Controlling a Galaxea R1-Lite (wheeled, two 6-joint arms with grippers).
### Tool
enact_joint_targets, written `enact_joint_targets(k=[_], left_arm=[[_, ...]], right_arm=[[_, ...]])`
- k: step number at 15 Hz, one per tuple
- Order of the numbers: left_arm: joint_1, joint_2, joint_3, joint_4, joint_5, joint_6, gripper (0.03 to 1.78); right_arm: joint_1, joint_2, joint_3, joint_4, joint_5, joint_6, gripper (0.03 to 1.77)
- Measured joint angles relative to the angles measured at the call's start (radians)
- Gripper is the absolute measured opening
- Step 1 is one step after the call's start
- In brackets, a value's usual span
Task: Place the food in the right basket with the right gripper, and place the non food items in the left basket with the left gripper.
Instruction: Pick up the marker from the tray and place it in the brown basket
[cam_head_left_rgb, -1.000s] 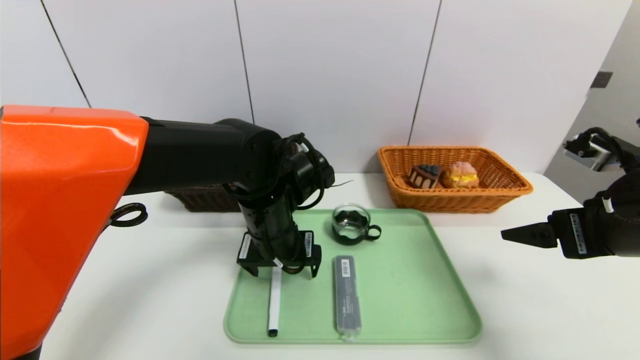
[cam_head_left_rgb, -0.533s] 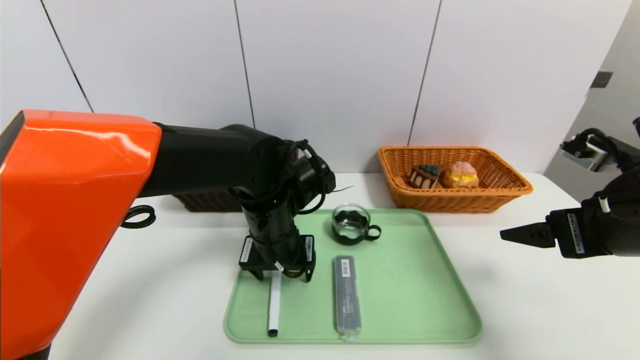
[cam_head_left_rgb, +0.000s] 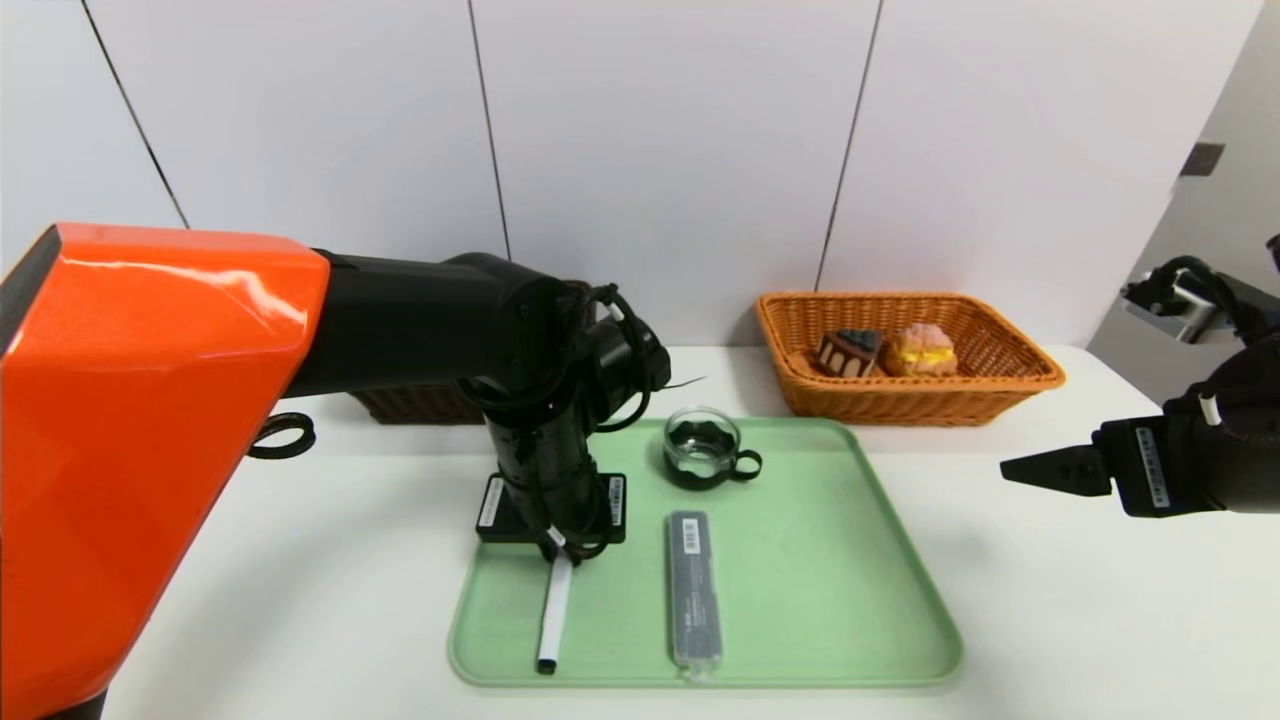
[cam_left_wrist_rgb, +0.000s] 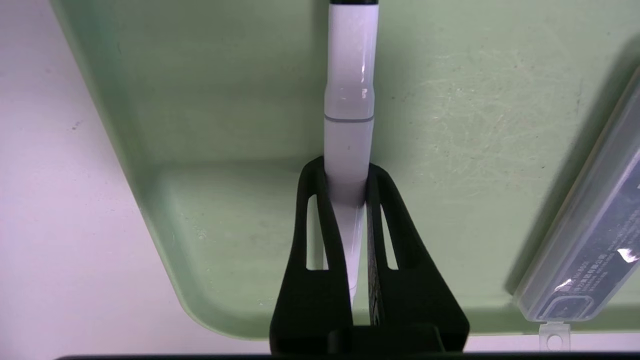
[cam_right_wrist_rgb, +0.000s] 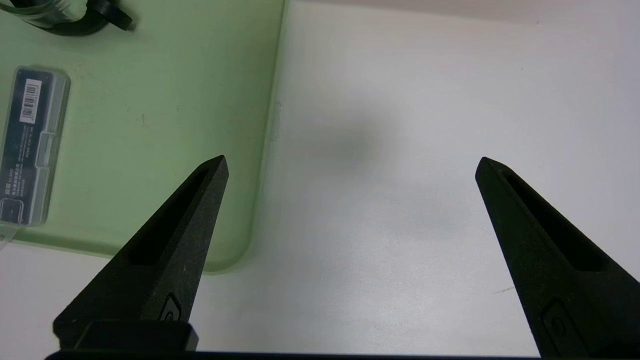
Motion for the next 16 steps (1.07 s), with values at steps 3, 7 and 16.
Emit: enact_joint_targets(k=[3, 7, 16], left_arm=[[-0.003, -0.019, -0.005, 0.007, -0.002, 0.004, 0.15], [-0.023, -0.098, -0.071, 0.005, -0.037, 0.011, 0.15], [0.078, -0.303, -0.147, -0.428, -0.014, 0.009, 0.15]], right_arm=[[0.001, -0.003, 0.002, 0.0, -0.001, 0.0, 1.71], [0.001, -0.015, 0.008, 0.007, -0.004, 0.0, 1.71], [-0.001, -0.034, 0.03, 0.003, -0.007, 0.002, 1.71]])
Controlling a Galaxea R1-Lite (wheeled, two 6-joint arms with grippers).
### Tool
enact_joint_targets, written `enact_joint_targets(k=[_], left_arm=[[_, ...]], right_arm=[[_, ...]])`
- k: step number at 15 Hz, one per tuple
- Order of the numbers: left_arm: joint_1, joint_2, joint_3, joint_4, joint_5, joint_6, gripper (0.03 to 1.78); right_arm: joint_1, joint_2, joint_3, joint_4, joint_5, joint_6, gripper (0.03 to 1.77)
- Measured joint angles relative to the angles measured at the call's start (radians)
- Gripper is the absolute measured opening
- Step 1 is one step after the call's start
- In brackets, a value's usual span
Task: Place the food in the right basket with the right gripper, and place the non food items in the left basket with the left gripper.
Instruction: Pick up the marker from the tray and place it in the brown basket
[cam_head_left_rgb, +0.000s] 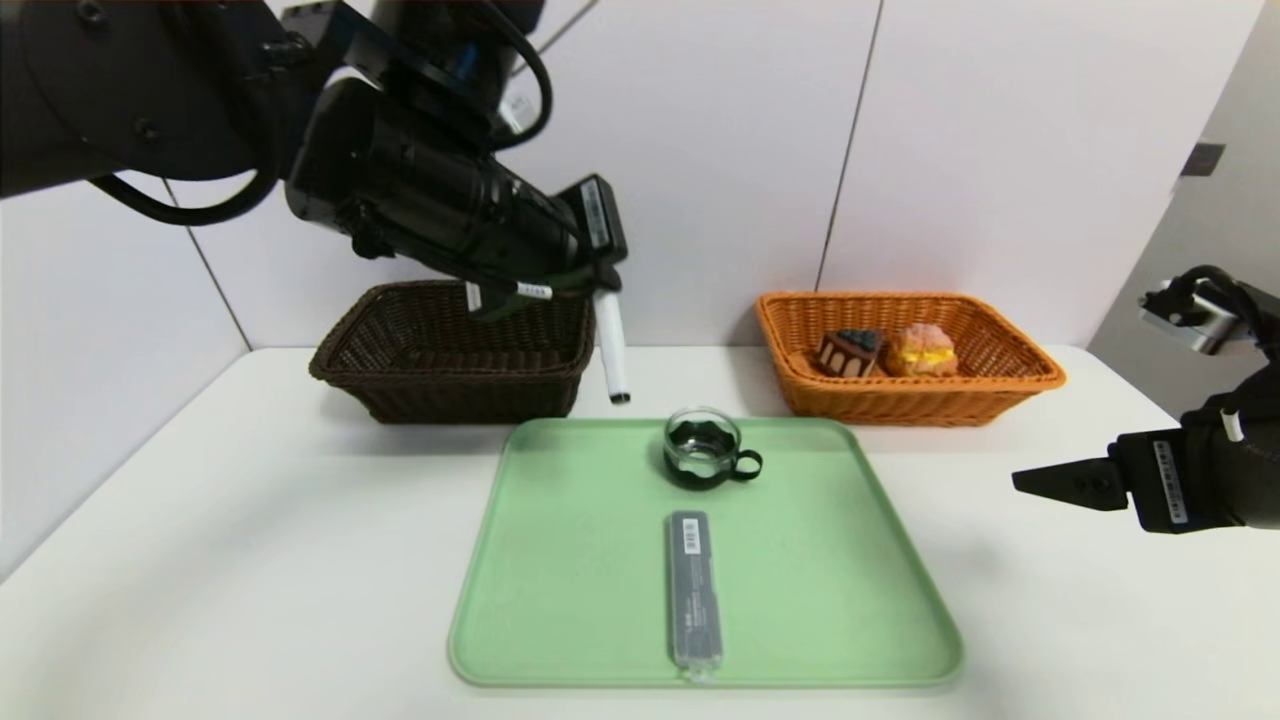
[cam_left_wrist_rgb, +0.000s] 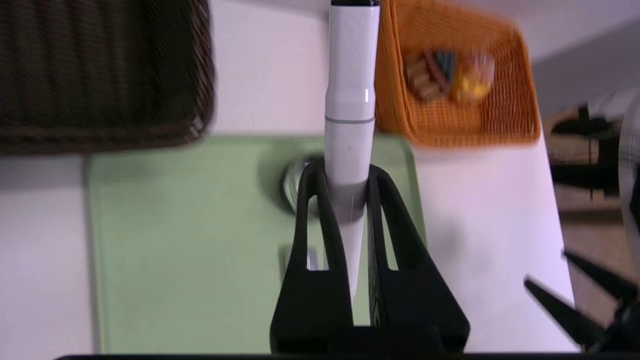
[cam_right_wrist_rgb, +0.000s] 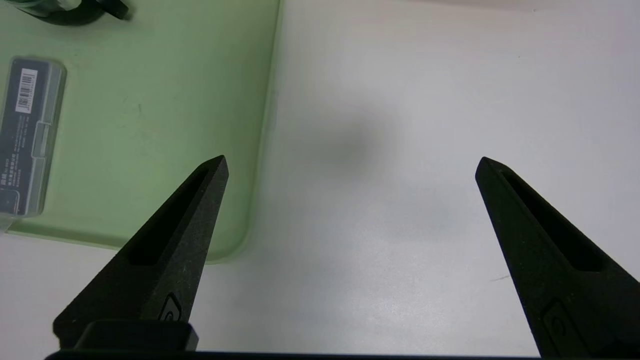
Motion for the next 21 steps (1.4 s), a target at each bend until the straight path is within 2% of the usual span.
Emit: enact_joint_targets(k=[2, 5, 8, 12, 21], left_arm=[[0.106, -0.001, -0.001, -0.099, 0.061, -0.004, 0.15], [0.279, 0.038, -0.002, -0.167, 0.077, -0.01, 0.15], [0.398, 0.12, -0.002, -0.218, 0.077, -0.023, 0.15], [0.448, 0.217, -0.003, -0.262, 0.075, -0.028, 0.15], [0.483, 0.306, 0.007, -0.234, 0.076, -0.03, 0.15]], right_arm=[[0.0, -0.002, 0.0, 0.003, 0.0, 0.0, 1.71], [0.0, -0.001, 0.001, 0.004, -0.001, -0.001, 1.71], [0.001, -0.001, 0.009, 0.001, -0.003, 0.004, 1.71], [0.0, 0.0, 0.011, -0.002, -0.002, 0.005, 1.71], [0.001, -0.006, 0.014, 0.001, -0.001, 0.004, 1.71]])
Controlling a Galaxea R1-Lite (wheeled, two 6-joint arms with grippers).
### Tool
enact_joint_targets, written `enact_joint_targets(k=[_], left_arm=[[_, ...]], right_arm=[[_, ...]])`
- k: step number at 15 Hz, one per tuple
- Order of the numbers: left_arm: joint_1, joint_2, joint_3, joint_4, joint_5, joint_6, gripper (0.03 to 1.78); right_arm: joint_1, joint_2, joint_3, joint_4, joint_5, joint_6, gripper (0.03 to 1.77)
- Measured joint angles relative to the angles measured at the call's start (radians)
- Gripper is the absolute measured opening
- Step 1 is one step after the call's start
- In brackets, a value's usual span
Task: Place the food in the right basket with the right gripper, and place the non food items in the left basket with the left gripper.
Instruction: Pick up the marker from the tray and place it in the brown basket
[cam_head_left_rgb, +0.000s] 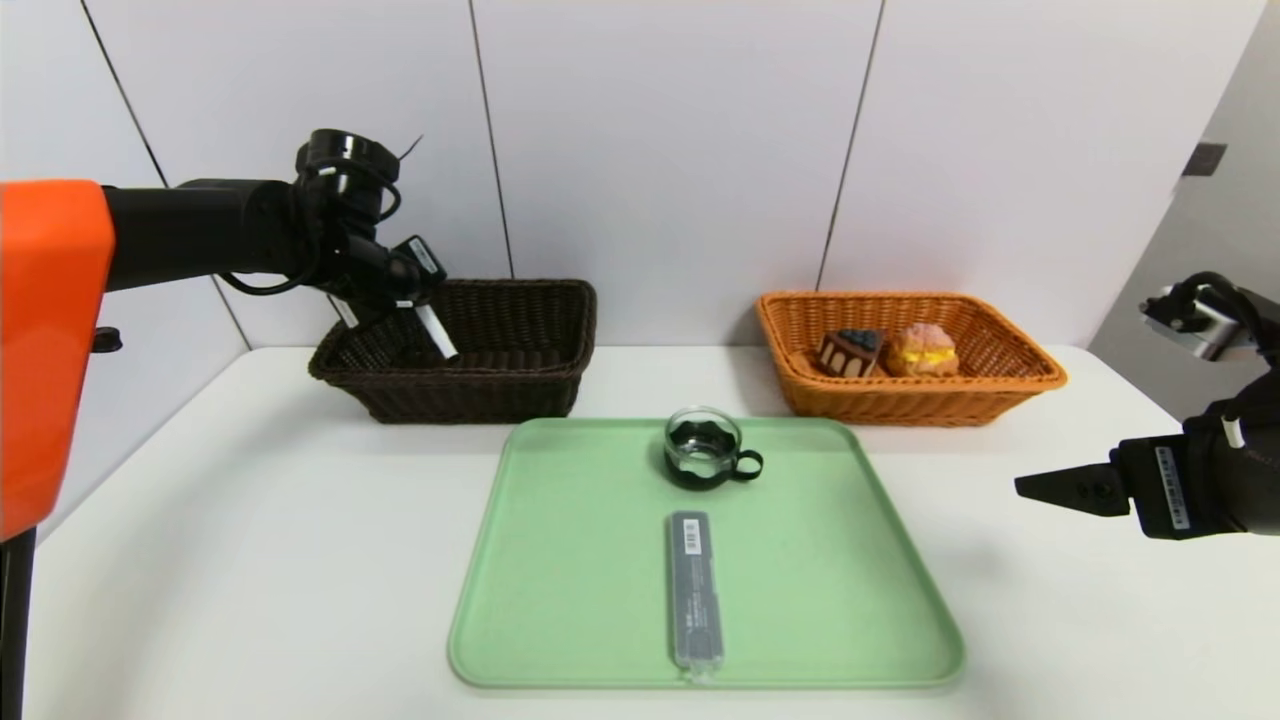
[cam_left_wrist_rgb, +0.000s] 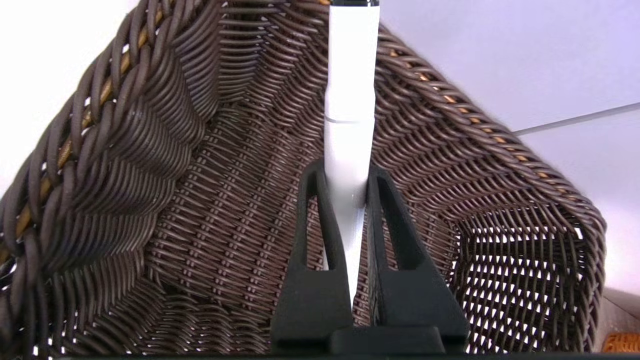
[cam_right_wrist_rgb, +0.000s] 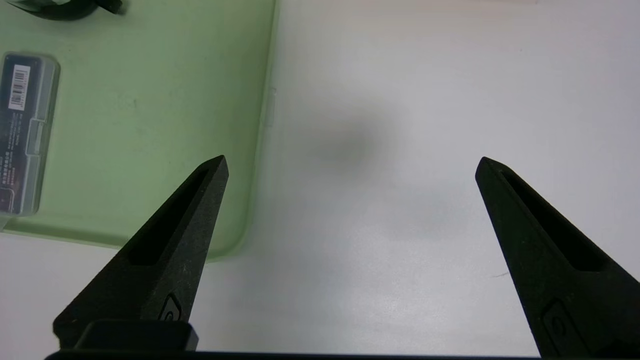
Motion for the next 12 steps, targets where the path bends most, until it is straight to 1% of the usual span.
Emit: enact_joint_targets(k=[12], left_arm=[[0.003, 0.05, -0.001, 0.002, 0.002, 0.004, 0.15]], right_arm=[[-0.001, -0.042, 0.039, 0.001, -0.002, 0.0, 1.71]])
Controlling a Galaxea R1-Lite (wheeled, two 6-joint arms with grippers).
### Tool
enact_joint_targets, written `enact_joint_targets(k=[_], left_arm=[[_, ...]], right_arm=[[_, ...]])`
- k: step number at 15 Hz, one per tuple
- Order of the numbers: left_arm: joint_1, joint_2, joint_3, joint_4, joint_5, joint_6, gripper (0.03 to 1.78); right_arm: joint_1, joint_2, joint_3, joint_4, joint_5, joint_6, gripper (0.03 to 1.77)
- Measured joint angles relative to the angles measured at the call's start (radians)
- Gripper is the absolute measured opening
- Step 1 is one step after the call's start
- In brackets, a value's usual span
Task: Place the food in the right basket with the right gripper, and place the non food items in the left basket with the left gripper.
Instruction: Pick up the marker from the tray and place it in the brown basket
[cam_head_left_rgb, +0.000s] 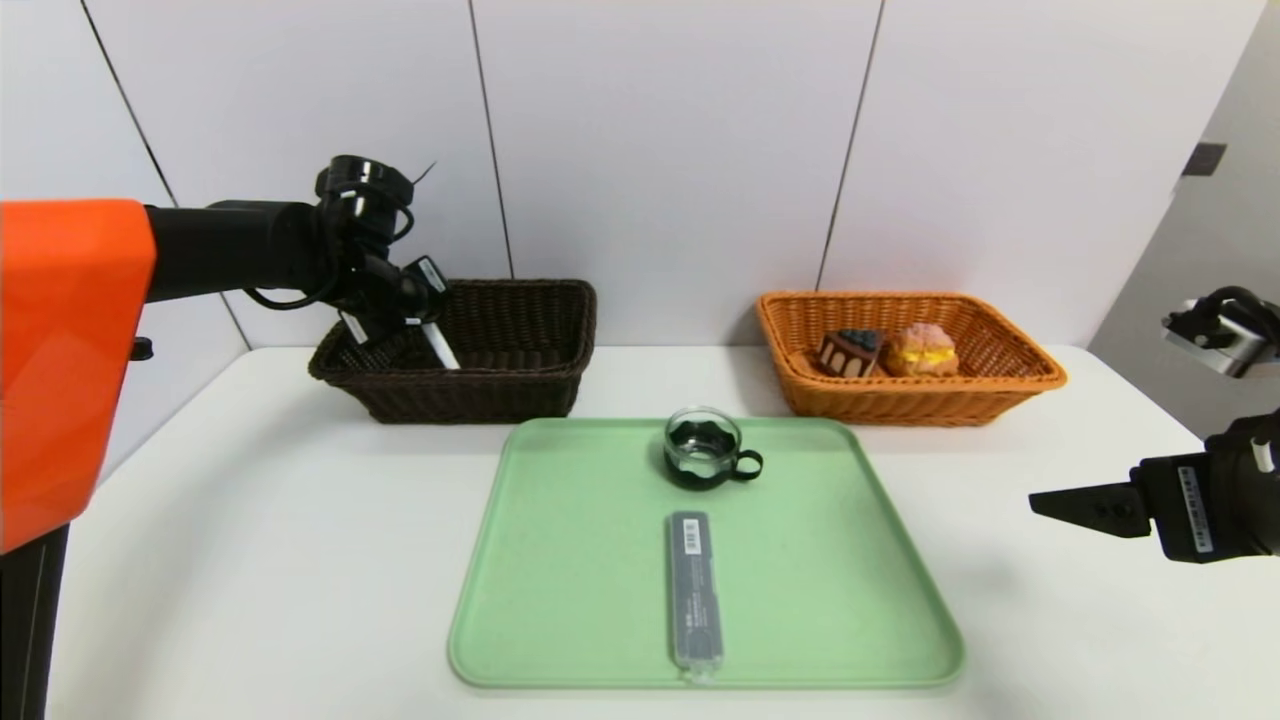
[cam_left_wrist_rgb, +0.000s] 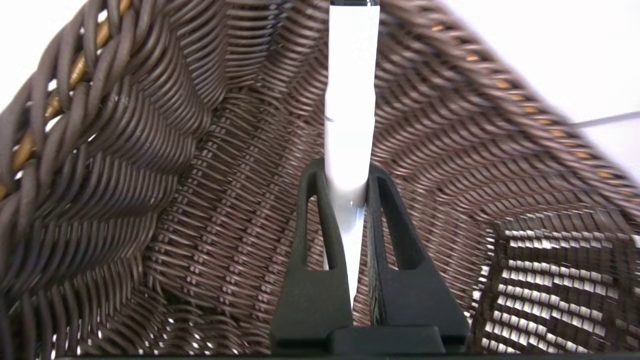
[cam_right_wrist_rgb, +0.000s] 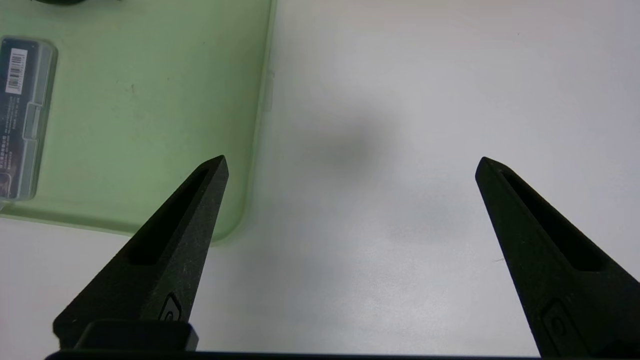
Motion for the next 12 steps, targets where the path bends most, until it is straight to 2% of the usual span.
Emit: enact_joint_targets(k=[3, 8, 12], left_arm=[[0.003, 0.018, -0.002, -0.002, 0.0, -0.001, 0.15], [0.003, 0.035, -0.003, -0.01, 0.0, 0.0, 0.85], [0.004, 0.02, -0.007, -0.01, 0.001, 0.002, 1.19]], right_arm=[[0.001, -0.004, 0.006, 0.0, -0.001, 0.0, 1.71], [0.001, -0.006, 0.006, 0.0, -0.01, 0.0, 1.71], [0.001, -0.006, 0.007, 0.0, -0.008, -0.001, 1.71]])
